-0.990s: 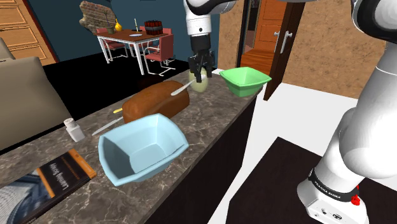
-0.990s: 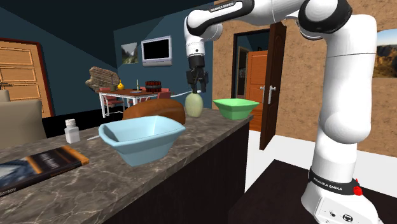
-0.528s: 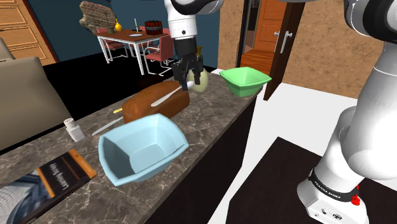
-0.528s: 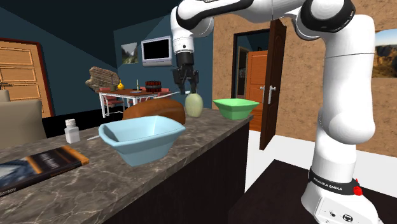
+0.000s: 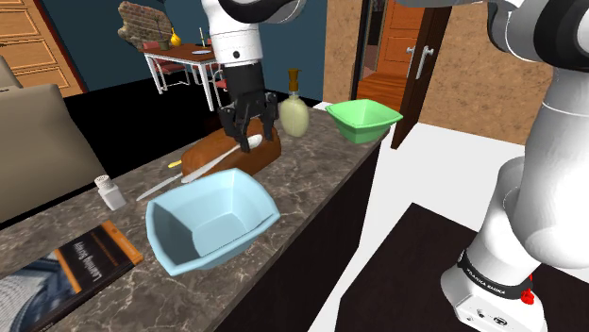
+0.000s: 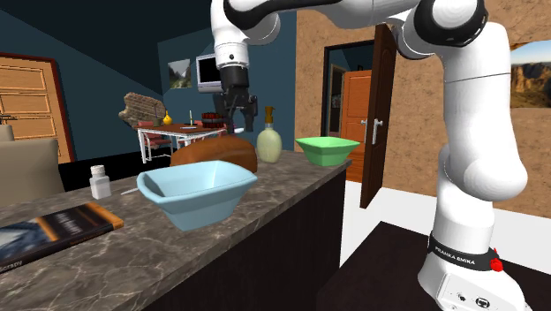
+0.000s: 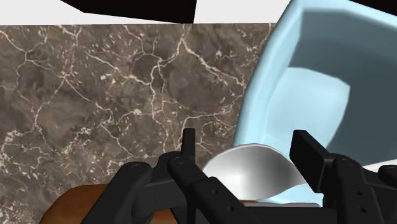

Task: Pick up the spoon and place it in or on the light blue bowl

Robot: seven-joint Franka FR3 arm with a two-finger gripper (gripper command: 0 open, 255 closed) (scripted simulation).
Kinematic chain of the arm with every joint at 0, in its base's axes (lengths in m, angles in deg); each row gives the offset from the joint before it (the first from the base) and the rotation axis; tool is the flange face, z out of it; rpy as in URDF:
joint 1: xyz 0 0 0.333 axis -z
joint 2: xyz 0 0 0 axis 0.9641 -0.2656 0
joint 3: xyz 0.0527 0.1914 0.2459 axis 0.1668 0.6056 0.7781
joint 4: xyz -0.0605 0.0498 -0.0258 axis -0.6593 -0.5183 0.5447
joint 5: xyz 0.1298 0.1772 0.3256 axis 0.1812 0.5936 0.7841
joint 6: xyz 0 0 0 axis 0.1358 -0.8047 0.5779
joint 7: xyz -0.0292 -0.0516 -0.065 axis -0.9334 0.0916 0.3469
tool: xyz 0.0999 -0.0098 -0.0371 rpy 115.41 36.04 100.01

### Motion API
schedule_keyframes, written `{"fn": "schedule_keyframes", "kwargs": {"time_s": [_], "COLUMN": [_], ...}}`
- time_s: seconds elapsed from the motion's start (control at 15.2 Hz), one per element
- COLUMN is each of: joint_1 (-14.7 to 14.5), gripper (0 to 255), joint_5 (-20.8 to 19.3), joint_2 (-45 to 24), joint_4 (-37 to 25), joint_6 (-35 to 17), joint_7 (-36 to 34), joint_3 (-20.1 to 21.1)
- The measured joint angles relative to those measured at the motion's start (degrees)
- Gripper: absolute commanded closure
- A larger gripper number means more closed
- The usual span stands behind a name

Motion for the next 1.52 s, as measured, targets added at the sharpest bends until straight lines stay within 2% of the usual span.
{"fn": "schedule_keyframes", "kwargs": {"time_s": [0.4,1.32,1.52], "joint_1": [-4.1,-4.3,-4.2], "gripper": [255,255,255], "joint_5": [-0.6,-0.5,-0.5], "joint_2": [-4.8,-4.5,-4.6], "joint_4": [-5.7,5.1,5.6], "joint_6": [0.4,-10.1,-10.8], "joint_7": [-6.7,-6.5,-6.3], "joint_3": [2.7,2.8,2.7]}}
